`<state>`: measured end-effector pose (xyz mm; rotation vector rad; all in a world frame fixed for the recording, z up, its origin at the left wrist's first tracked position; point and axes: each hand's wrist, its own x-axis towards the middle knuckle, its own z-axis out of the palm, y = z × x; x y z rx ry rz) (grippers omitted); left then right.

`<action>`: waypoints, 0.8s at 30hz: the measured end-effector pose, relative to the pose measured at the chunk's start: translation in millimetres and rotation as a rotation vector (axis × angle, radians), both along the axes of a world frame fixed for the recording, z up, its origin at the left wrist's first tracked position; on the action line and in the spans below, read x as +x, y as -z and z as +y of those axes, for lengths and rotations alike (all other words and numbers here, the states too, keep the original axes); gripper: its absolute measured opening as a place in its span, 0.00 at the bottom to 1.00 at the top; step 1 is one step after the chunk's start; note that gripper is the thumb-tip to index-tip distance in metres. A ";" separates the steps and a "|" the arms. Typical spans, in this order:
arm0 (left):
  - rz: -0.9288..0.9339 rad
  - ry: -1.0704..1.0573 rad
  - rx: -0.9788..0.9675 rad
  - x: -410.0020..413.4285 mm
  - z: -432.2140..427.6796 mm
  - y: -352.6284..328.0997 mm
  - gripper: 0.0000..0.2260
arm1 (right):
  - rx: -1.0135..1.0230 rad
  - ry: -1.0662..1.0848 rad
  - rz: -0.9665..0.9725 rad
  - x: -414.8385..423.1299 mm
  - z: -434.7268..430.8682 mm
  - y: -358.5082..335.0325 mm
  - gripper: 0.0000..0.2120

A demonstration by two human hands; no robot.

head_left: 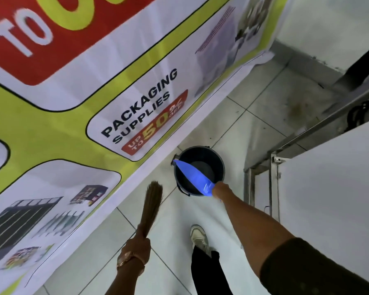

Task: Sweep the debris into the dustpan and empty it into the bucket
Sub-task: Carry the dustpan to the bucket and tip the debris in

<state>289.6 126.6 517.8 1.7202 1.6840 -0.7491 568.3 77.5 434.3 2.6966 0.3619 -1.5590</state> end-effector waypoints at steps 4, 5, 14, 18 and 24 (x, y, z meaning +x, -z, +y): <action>0.007 0.002 -0.026 5.0 1.7 5.5 0.26 | 0.053 0.144 0.028 -10.5 0.0 23.2 0.19; 0.012 0.007 -0.030 3.7 0.3 10.9 0.26 | 0.040 0.172 0.038 -14.0 -1.3 28.8 0.20; 0.070 0.035 -0.054 -1.9 -8.4 15.3 0.26 | 0.130 0.375 0.132 -35.2 -19.3 48.7 0.13; 0.082 -0.004 -0.033 -7.9 -16.5 19.0 0.25 | 0.164 0.442 0.061 -39.1 -25.1 52.2 0.14; 0.027 0.000 0.003 -36.1 -38.8 22.2 0.25 | 0.172 0.419 -0.002 -64.7 -51.6 39.7 0.18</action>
